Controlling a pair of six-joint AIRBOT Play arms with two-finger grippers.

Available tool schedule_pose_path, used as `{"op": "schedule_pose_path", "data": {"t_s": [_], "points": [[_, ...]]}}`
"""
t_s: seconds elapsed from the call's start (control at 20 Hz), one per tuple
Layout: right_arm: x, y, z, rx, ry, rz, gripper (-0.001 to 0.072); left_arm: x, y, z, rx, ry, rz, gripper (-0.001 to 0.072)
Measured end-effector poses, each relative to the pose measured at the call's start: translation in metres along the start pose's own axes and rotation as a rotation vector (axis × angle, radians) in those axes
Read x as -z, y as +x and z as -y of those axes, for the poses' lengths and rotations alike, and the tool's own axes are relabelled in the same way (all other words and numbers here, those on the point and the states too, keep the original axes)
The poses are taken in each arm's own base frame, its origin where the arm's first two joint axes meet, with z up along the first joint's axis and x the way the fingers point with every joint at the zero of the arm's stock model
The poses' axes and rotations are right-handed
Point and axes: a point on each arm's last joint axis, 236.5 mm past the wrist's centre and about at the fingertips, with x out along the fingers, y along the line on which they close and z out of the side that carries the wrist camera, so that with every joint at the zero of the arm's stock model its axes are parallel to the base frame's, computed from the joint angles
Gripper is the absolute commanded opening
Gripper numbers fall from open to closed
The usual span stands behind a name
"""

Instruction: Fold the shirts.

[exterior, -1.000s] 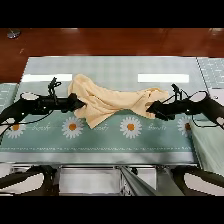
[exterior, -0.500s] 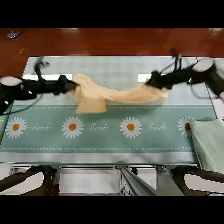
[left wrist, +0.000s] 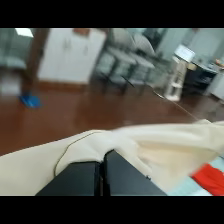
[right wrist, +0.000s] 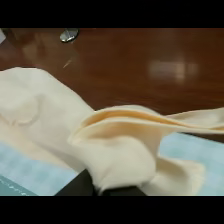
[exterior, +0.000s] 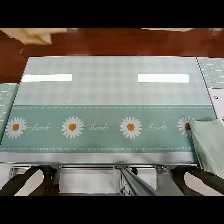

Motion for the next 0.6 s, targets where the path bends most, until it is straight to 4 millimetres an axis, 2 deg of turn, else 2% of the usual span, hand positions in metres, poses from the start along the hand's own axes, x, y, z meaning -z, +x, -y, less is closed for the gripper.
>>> {"op": "schedule_pose_path", "data": {"t_s": [0.1,0.15,0.3,0.4,0.5,0.6], "points": [[0.004,-0.043,-0.012,0.080,-0.067,0.027,0.0025,-0.019,-0.030,0.025,-0.071,0.142,0.023,0.0022],[0.011,-0.062,-0.015,0.124,-0.089,0.028,0.0025,-0.020,-0.044,0.032,-0.122,0.202,0.013,0.0022],[0.047,-0.095,-0.012,0.229,-0.082,-0.031,0.0025,0.006,-0.074,0.036,-0.247,0.276,-0.110,0.0022],[0.086,-0.096,-0.006,0.248,-0.038,-0.118,0.0025,0.040,-0.086,0.029,-0.288,0.228,-0.209,0.0022],[0.136,-0.086,0.004,0.243,0.032,-0.233,0.0025,0.086,-0.091,0.019,-0.281,0.128,-0.322,0.0022],[0.191,-0.068,0.013,0.218,0.117,-0.359,0.0025,0.146,-0.090,0.008,-0.243,-0.001,-0.448,0.0022]]}}
